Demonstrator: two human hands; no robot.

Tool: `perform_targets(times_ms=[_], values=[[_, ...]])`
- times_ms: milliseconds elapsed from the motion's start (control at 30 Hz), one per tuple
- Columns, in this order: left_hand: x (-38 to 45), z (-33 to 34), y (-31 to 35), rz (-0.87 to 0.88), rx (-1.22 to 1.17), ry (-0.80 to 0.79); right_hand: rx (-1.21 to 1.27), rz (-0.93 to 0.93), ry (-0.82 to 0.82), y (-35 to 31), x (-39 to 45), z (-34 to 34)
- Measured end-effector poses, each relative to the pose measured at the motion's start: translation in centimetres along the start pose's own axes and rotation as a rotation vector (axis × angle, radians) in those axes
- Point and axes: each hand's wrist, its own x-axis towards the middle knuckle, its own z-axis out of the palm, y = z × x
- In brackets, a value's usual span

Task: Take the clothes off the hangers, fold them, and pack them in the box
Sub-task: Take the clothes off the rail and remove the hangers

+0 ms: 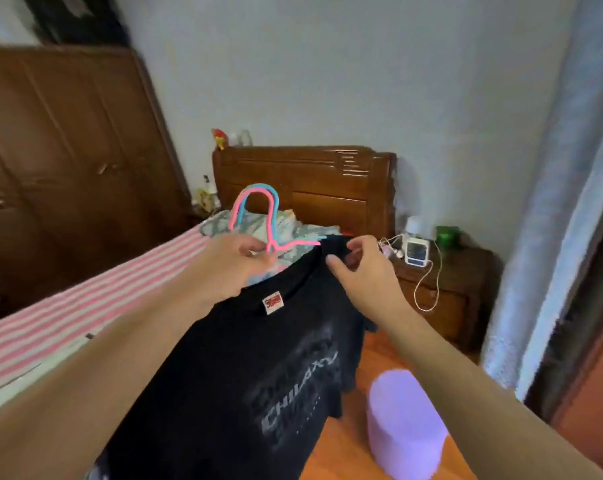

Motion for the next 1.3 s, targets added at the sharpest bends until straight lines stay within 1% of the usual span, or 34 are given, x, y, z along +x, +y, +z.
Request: perform_targets(times_ms=[67,100,167,233,300,333,467,533,567,633,700,733,767,867,967,1067,1133,1200,1300], values=[[1.5,-1.7,-1.6,-0.096,-0.032,0.033,0.007,-0.043,-0.061,-2.0,3.0,4.6],[2.1,-2.6,-2.5,-0.095,-0.012,0.051,-0.011,-0.071,-0.069,-2.6,4.2,6.7],[3.5,-4.1,-4.5,0.001,0.110,0.115,-0.069,-0.135,-0.069,-3.5,6.7,10.4],[5.3,-5.5,-7.1,0.084,0.274,0.220,-0.101,-0.201,-0.097,-4.2,9.5,13.7],[7.1,-7.1,-9.9,0.103,0.379,0.312,-0.131,-0.270,-0.135,-4.8,12.1,16.9],[8.1,-8.0,-11.3,0.114,0.402,0.323,-0.152,-0.306,-0.139,-5.0,13.3,18.5],[12.3,-12.4,-16.0,0.158,0.423,0.202,-0.210,-0.416,-0.064,-5.8,18.4,24.2],[15.0,-14.3,-17.7,0.217,0.437,0.205,-0.232,-0.461,-0.025,-5.8,20.6,26.4],[16.2,-14.8,-18.4,0.253,0.436,0.202,-0.229,-0.468,-0.009,-5.5,21.4,27.4],[18.2,-15.3,-19.8,0.292,0.443,0.133,-0.203,-0.443,0.045,-4.9,22.3,29.3],[20.1,-15.8,-21.4,0.265,0.472,0.053,-0.187,-0.418,0.094,-4.4,22.9,31.1],[20.9,-16.2,-21.9,0.231,0.473,0.041,-0.189,-0.415,0.085,-4.4,23.3,32.1],[21.8,-16.7,-22.6,0.194,0.482,0.046,-0.193,-0.411,0.059,-4.3,23.8,33.1],[24.0,-18.2,-23.8,0.141,0.685,0.138,-0.192,-0.385,0.011,-4.2,26.0,35.7],[26.4,-19.1,-24.6,0.065,0.835,0.192,-0.156,-0.444,0.003,-4.6,29.1,37.9],[29.5,-19.6,-24.0,-0.014,1.005,0.173,-0.182,-0.488,-0.042,-4.9,32.7,40.1],[31.3,-19.7,-23.5,-0.006,1.100,0.143,-0.193,-0.489,-0.066,-4.4,35.7,41.1],[32.6,-20.2,-23.2,-0.033,1.130,0.128,-0.248,-0.461,-0.086,-3.4,39.6,41.5],[33.8,-21.0,-22.9,-0.142,1.107,0.158,-0.376,-0.405,-0.149,-1.6,45.4,41.8]])
